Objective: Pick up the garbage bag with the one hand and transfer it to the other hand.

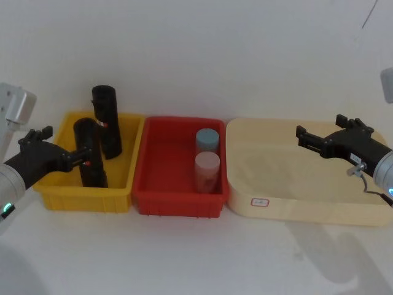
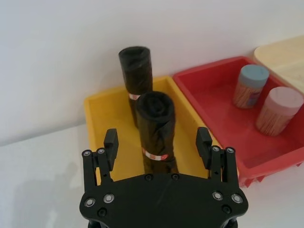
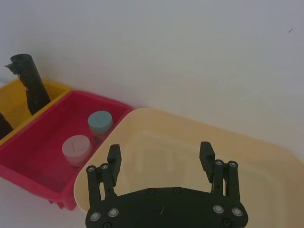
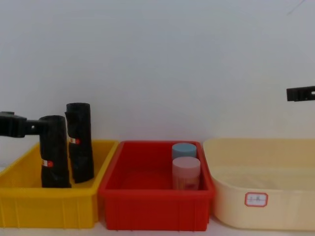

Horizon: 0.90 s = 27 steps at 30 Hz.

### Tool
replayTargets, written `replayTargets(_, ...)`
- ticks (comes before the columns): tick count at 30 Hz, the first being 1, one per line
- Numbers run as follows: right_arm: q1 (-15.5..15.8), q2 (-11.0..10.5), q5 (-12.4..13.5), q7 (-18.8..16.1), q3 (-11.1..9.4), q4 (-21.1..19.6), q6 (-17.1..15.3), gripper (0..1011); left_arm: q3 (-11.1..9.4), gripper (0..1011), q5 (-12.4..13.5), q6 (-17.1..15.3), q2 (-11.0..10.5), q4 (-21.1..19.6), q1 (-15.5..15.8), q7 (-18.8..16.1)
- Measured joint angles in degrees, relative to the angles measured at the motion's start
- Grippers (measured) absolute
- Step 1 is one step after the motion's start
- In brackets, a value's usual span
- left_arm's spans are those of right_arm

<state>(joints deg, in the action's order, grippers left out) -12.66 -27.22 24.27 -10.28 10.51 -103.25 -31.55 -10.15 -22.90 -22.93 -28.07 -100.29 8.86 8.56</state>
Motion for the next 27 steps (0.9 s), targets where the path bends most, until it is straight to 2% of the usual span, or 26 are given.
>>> replayTargets(17, -1.92, 1.30, -0.66, -0.76, 1.05, 1.72, -1.22, 1010, 0.28, 1000, -0.48, -0.88, -0.31, 6.70, 3.56, 3.93)
replayTargets(23, -2.21, 1.85, -1.13, -0.66, 1.11, 1.97, -1.11, 1010, -0.68, 1000, -0.72, 0.51, -0.31, 9.48, 5.50, 6.73)
replayTargets(27, -2.23, 2.37, -1.49, -0.29, 1.04, 2.05, -0.79, 1010, -2.09, 1000, -0.78, 2.27, -0.05, 12.05, 7.45, 9.44)
